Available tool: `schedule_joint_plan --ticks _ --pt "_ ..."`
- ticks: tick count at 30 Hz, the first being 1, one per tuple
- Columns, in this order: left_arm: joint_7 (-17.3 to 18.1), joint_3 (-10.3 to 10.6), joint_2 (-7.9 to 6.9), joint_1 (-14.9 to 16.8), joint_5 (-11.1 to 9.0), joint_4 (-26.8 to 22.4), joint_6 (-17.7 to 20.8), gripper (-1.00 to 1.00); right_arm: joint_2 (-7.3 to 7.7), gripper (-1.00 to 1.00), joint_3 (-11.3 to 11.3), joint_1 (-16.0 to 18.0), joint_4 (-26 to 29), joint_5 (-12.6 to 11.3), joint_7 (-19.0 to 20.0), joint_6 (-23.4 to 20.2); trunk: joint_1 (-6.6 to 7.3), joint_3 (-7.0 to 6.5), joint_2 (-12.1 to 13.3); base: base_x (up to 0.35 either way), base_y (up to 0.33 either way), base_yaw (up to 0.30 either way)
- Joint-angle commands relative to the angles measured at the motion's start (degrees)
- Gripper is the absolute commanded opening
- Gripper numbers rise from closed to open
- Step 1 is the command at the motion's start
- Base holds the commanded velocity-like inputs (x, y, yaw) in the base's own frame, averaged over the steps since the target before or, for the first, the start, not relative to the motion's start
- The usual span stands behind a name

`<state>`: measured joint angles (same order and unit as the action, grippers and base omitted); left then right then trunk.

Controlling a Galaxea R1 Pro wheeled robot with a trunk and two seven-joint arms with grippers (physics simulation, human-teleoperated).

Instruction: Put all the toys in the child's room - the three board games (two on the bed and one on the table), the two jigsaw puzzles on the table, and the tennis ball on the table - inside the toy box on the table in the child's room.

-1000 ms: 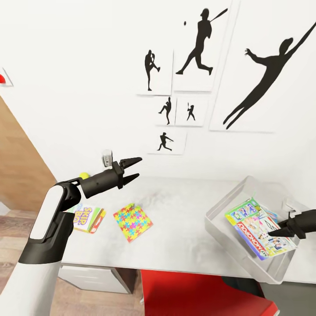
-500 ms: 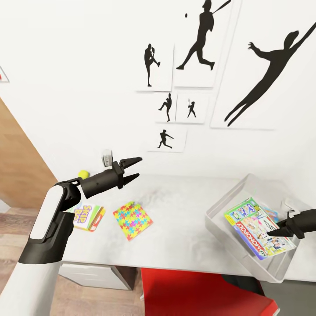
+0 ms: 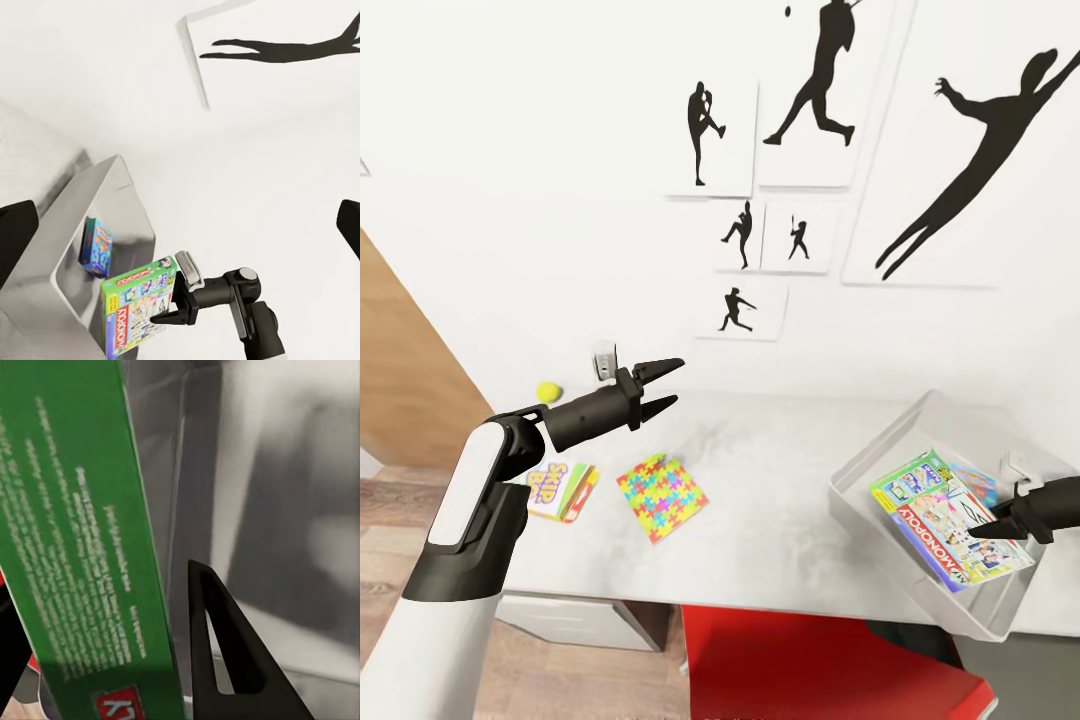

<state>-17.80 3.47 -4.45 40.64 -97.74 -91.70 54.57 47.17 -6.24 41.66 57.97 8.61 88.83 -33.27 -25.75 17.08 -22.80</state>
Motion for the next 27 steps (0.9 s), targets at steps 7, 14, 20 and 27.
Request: schedule_joint_plan --ticks 7,14,20,27 --pt "-0.6 0.0 -0.03 0.1 -0.6 0.0 0.0 1.00 0.00 -1.00 -0.1 0.1 0.0 0.3 0.3 -0.6 -0.03 0.76 -0.1 0.000 0.000 0.000" --pt "-0.6 0.1 -0.03 0.0 -0.6 0.0 0.0 1.00 -0.04 -1.00 -0.1 0.1 0.0 0.3 0.3 -0.6 -0.03 1.15 -0.1 0.000 0.000 0.000" --pt "-0.6 0.1 -0.03 0.0 -0.6 0.0 0.0 1.00 -0.05 -1.00 -0.1 0.1 0.0 0.3 0.3 -0.1 -0.03 1.27 -0.1 0.000 0.000 0.000" --pt "-0.6 0.1 -0.03 0.0 -0.6 0.0 0.0 1.00 -0.06 -1.00 -0.1 0.1 0.0 0.3 0.3 0.7 -0.03 1.32 -0.1 0.000 0.000 0.000"
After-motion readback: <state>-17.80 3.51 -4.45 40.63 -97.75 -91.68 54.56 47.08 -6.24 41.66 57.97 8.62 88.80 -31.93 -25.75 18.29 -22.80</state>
